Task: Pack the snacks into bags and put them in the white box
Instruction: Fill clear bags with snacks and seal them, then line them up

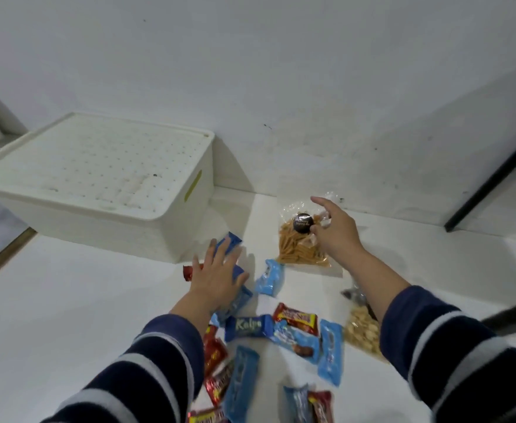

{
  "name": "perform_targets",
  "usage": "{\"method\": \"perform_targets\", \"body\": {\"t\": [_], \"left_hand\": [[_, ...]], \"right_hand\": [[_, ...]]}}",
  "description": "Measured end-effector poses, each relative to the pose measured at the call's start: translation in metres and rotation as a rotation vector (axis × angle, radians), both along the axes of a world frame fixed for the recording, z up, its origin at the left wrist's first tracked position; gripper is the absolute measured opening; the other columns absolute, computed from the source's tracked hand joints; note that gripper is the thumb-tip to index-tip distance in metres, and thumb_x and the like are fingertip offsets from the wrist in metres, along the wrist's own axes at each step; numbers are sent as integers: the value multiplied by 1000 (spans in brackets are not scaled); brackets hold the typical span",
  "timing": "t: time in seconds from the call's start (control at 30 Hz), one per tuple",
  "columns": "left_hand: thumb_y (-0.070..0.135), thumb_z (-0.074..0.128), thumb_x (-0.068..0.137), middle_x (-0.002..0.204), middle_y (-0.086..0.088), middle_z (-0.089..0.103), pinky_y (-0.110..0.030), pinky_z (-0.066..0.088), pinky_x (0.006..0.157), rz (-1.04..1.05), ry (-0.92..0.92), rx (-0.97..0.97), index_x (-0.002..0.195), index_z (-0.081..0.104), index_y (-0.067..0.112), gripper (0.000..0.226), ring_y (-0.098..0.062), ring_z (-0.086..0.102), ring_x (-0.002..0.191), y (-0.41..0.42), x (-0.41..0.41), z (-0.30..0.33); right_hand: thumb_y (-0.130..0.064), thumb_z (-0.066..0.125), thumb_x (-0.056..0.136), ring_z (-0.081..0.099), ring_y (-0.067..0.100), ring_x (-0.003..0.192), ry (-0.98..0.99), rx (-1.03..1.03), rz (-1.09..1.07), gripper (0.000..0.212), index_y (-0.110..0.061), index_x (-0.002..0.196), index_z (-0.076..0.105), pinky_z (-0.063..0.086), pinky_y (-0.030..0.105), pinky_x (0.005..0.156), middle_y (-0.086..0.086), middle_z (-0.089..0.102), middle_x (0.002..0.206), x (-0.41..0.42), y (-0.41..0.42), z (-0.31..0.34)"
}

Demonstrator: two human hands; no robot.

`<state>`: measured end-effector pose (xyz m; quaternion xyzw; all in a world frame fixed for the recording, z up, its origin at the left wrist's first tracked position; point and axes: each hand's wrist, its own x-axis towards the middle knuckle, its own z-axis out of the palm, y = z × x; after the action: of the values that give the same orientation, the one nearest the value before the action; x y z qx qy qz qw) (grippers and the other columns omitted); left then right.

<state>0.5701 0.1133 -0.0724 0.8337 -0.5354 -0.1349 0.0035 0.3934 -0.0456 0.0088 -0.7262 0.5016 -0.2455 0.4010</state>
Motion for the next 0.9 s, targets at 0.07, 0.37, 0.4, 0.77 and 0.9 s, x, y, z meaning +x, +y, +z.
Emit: {"method": "perform_targets", "body": {"t": [0.07,0.37,0.4,0.77,0.9], "left_hand": [[58,25,96,160,4,-15,-58,4,116,-34,-1,28,152,3,32,66,-26,-15,147,-11,12,-6],[66,20,91,159,4,-19,-57,2,116,-20,-14,32,151,0,34,70,-27,-16,147,-14,11,-29],[66,19,91,159,5,-21,-57,1,117,-17,-16,25,151,-1,35,71,-26,-16,147,-13,11,-30],[65,26,90,159,6,-18,-61,1,115,3,24,3,150,7,36,69,-25,-19,146,-15,12,-26],[66,27,90,157,4,-26,-63,-4,113,-7,21,-33,151,3,32,74,-28,-28,143,-21,5,-13]], "right_hand": [[4,56,88,53,18,91,-29,12,-35,60,-34,134,49,46,25,77,0,48,112,24,-13,-7],[8,51,90,57,16,98,-162,20,-75,61,-34,134,48,42,5,55,6,47,133,109,-69,-37],[9,51,90,58,17,99,-179,23,-78,61,-33,134,48,42,5,56,5,47,133,117,-74,-40],[7,57,86,51,20,106,-16,52,-26,60,-32,132,52,45,24,86,10,39,138,133,-89,-43],[2,58,86,53,25,116,111,69,104,44,-26,119,64,45,22,74,8,41,140,92,-79,-28]]}}
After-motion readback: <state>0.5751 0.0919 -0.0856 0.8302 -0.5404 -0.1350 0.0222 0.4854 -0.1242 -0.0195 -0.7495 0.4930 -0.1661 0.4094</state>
